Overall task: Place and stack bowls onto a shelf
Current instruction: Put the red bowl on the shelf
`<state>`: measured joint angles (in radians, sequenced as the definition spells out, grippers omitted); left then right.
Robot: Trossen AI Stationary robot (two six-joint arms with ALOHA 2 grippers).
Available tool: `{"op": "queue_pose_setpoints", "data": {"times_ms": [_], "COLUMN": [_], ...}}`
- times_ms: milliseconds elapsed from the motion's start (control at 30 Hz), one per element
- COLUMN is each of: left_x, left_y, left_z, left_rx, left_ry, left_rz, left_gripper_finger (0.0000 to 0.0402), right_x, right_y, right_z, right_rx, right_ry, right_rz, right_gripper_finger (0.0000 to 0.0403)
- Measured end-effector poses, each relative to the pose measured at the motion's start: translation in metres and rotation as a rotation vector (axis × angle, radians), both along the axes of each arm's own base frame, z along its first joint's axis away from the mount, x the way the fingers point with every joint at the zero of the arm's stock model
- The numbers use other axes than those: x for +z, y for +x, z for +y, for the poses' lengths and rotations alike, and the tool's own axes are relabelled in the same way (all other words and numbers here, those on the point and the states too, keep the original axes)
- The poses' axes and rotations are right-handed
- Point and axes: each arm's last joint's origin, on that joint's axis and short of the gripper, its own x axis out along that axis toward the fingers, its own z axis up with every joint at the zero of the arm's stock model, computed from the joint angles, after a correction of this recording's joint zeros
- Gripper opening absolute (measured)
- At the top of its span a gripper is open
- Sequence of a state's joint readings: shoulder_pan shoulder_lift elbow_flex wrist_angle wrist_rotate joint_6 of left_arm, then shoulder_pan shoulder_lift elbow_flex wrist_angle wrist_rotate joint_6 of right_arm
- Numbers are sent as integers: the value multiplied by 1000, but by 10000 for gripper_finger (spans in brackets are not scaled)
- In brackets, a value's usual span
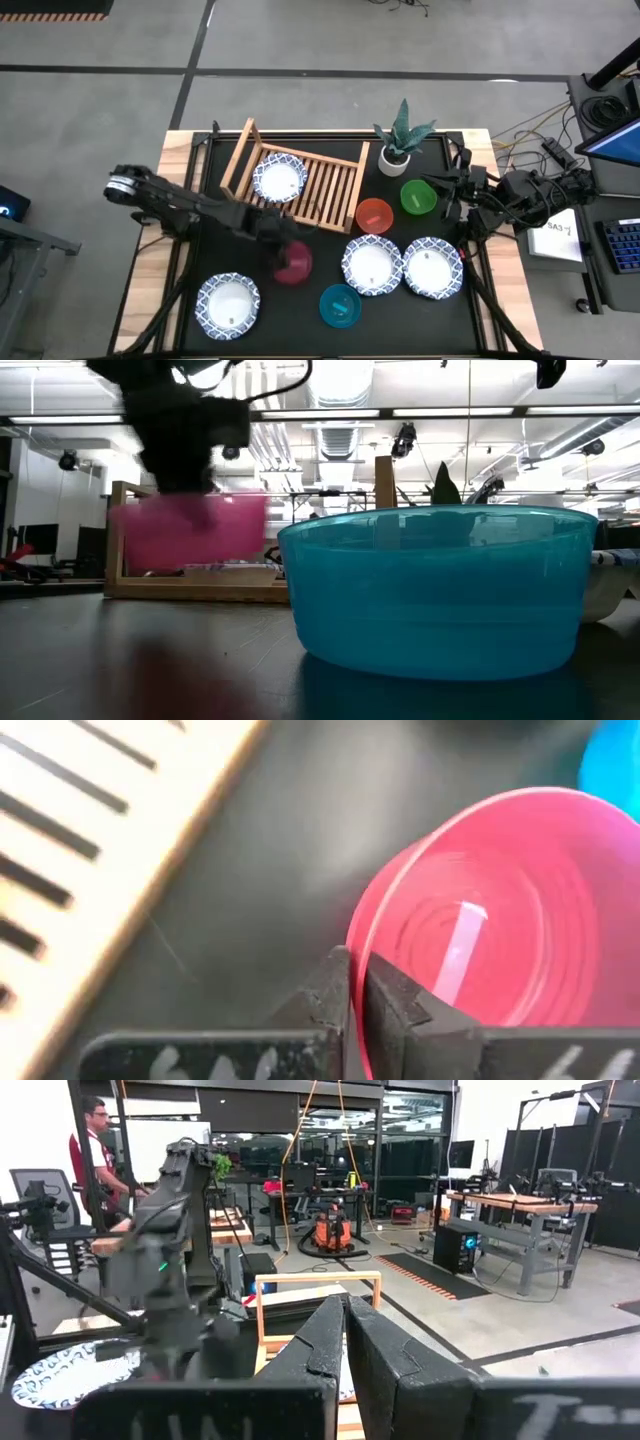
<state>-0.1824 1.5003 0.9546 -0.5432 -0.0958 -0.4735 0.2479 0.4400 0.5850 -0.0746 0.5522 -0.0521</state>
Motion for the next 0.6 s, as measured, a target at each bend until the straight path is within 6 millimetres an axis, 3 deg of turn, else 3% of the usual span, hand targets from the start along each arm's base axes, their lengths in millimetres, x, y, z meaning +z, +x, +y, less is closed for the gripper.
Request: {"op": "queue_pose_setpoints", "data": {"times_ms": [167,333,433,600], "left_x": [21,19,14,-1], "left_y": [13,27,29,35], "left_z": [59,122,142,155], "left_rx": [119,292,334,361], "left_ry": [103,179,193,190], "left_rz": [-206,-352,-367,-363], "left_gripper_finger": [0,0,0,0], "right_x": [0,0,0,-2], "right_y": [0,0,0,0], "right_z": [0,0,0,0], "right_rx": [0,0,0,0], "right_ry": [0,0,-2,-5], "right_rz": [0,1,5,20], "right_gripper_finger": [9,9,9,9]}}
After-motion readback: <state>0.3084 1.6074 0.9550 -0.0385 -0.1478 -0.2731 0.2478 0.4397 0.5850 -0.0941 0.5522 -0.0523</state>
